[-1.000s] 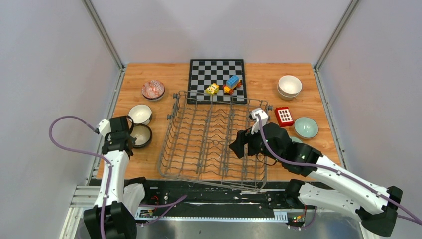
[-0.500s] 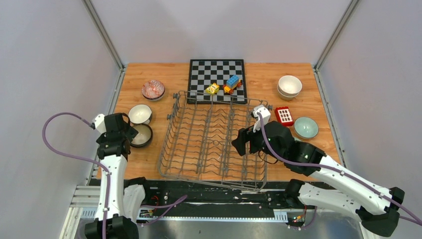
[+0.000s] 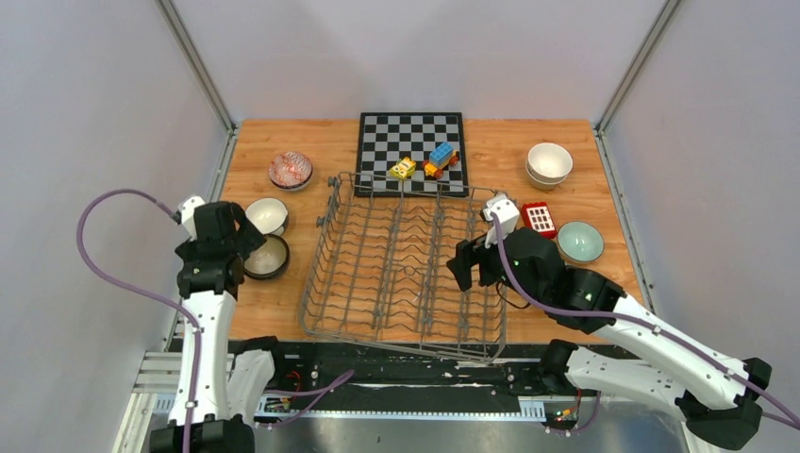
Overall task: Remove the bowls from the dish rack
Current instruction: Reset both arms
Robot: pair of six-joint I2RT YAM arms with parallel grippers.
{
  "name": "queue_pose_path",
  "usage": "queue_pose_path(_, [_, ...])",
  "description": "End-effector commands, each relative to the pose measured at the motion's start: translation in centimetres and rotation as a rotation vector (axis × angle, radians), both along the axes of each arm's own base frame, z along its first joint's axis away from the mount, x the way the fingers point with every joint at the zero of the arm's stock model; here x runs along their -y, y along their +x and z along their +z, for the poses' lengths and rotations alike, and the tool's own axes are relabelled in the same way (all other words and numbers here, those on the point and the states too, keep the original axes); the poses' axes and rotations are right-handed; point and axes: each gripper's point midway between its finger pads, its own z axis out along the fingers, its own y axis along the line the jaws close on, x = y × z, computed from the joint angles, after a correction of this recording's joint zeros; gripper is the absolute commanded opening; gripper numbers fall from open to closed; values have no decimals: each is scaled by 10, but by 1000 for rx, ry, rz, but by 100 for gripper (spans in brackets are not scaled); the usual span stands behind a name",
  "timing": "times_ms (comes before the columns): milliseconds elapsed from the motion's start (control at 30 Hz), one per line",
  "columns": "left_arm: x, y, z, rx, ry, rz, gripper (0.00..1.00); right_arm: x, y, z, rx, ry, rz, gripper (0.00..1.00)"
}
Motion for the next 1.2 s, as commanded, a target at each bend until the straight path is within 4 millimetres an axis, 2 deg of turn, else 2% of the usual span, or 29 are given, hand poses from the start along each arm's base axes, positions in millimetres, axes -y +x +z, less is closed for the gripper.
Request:
queue_pose_path(0, [20,25,64,88,100,-186,100,22,11,29,125,-35,-59,85])
queue_pose_path(67, [42,35,89,137,147,-279,100,32,17,39,165,-48,-110,86])
queue_pose_path(133, [67,44,104,167,184,-381,100,41,23,44,196,-71,-154,87])
queue_pose_path(233, [104,52,111,149,220,-510,100,53,31,44,221,-128,-215,88])
queue_pose_path(333, [130,55,109,77,268,-622,100,67,35,37,200,-193,-293,88])
queue_pose_path(467, [140,49,116,38,313,-697,100,71,37,27,149,-180,-337,89])
queue_pose_path(600, [159,41,109,76,218,-781,100,52,42,16,-6,-22,-287,91])
queue_pose_path(700, [167,35,101,80,146,-791,100,42,54,24,-94,158,-267,91])
queue_pose_path(767, [168,32,99,93,95,-749,100,43,64,35,-82,214,-279,91])
queue_pose_path(867, [162,28,108,173,24,-629,100,47,73,46,-41,207,-309,91])
queue_pose_path(967, [159,25,123,266,4,-619,100,49,77,47,-30,191,-320,91])
queue_pose_path(1067, [168,26,129,277,58,-739,100,48,79,44,-31,176,-314,91])
queue_pose_path(1167, [183,25,121,216,104,-889,100,50,79,42,-11,155,-305,91])
